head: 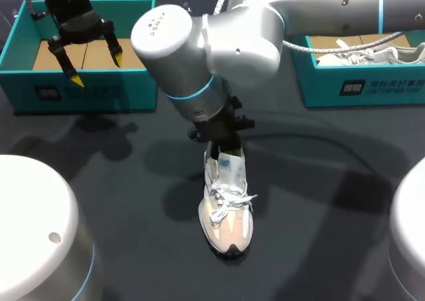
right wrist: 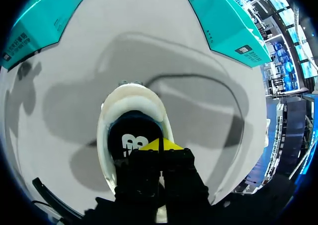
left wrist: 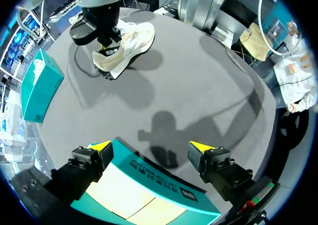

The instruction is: Take the shoe out of the shoebox, open the shoe tongue, remove and reinsert the insole, then place the shoe into the shoebox

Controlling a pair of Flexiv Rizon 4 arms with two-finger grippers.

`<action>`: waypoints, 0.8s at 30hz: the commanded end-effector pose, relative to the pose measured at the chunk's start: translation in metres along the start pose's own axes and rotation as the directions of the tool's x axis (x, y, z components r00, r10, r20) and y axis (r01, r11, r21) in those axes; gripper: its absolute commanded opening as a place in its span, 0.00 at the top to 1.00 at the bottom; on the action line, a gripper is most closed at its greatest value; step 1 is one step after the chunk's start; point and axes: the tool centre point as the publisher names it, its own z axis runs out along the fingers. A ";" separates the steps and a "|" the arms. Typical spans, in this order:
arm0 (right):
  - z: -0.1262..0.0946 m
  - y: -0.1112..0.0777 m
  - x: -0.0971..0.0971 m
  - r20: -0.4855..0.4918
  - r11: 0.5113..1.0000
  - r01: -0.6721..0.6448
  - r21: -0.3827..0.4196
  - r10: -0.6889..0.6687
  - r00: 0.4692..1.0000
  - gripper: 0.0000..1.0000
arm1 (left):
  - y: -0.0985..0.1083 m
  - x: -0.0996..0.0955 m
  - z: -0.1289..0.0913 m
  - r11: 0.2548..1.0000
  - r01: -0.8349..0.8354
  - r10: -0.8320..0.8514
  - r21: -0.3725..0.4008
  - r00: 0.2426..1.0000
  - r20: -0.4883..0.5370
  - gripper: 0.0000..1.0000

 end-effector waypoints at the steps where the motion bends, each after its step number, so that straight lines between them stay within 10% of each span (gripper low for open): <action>1: 0.016 -0.001 0.011 0.007 0.998 -0.058 0.020 0.058 0.998 1.00 | 0.000 0.000 -0.001 1.000 -0.001 0.001 -0.001 1.000 -0.003 0.00; 18: -0.015 0.002 0.014 -0.084 0.998 -0.042 -0.053 0.038 0.996 1.00 | 0.000 0.000 -0.001 1.000 -0.001 0.001 -0.001 1.000 -0.003 0.00; 24: 0.009 0.008 0.022 -0.136 1.000 -0.029 -0.006 0.028 0.990 1.00 | 0.000 0.000 -0.001 1.000 -0.001 0.001 -0.001 1.000 -0.003 0.00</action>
